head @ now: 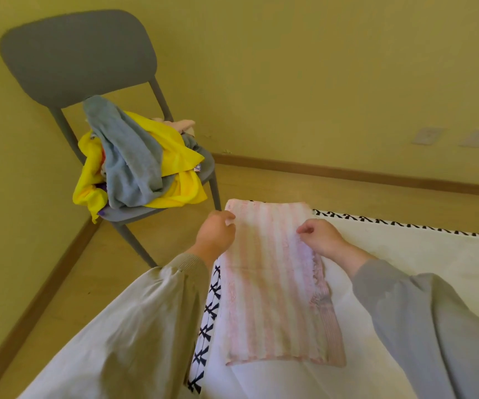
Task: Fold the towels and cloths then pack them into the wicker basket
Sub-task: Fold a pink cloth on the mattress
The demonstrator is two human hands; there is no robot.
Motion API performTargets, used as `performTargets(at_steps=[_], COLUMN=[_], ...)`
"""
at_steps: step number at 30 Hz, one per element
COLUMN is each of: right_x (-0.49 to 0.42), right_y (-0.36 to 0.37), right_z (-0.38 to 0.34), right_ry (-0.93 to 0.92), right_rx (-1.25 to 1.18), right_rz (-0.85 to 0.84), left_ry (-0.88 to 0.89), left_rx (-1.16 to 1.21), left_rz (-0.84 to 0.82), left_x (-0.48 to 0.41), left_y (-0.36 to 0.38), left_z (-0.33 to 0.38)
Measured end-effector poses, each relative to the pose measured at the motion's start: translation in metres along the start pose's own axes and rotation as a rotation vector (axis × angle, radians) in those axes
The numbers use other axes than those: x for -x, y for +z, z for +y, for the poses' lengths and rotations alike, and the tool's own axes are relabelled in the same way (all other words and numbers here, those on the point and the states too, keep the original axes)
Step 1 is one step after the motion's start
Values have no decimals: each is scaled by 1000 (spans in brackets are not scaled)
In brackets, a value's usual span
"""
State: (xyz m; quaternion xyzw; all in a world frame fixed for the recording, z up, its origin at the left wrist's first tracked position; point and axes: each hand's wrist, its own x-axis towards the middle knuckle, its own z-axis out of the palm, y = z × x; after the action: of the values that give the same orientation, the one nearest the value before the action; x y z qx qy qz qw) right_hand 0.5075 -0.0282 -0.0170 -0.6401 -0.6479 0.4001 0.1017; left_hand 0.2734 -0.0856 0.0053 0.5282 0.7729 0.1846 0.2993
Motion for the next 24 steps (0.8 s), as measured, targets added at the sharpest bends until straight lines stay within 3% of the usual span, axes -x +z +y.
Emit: performTargets(at_steps=[3, 7, 14, 19, 24], right_x=[-14, -18, -16, -14, -20], right_y=[3, 9, 13, 11, 5], right_z=[4, 7, 5, -27, -72], right_ry=[-27, -72, -97, -232, -372], right_rx=[80, 218, 249, 200, 273], right_rz=[42, -42, 3, 133, -11], left_ry=[-69, -198, -309, -101, 66], left_rx=[150, 426, 502, 535, 534], left_rz=[-42, -111, 9, 35, -87], left_x=[-21, -40, -56, -45, -31], left_y=[4, 7, 11, 3, -15], left_z=[0, 9, 18, 20, 28])
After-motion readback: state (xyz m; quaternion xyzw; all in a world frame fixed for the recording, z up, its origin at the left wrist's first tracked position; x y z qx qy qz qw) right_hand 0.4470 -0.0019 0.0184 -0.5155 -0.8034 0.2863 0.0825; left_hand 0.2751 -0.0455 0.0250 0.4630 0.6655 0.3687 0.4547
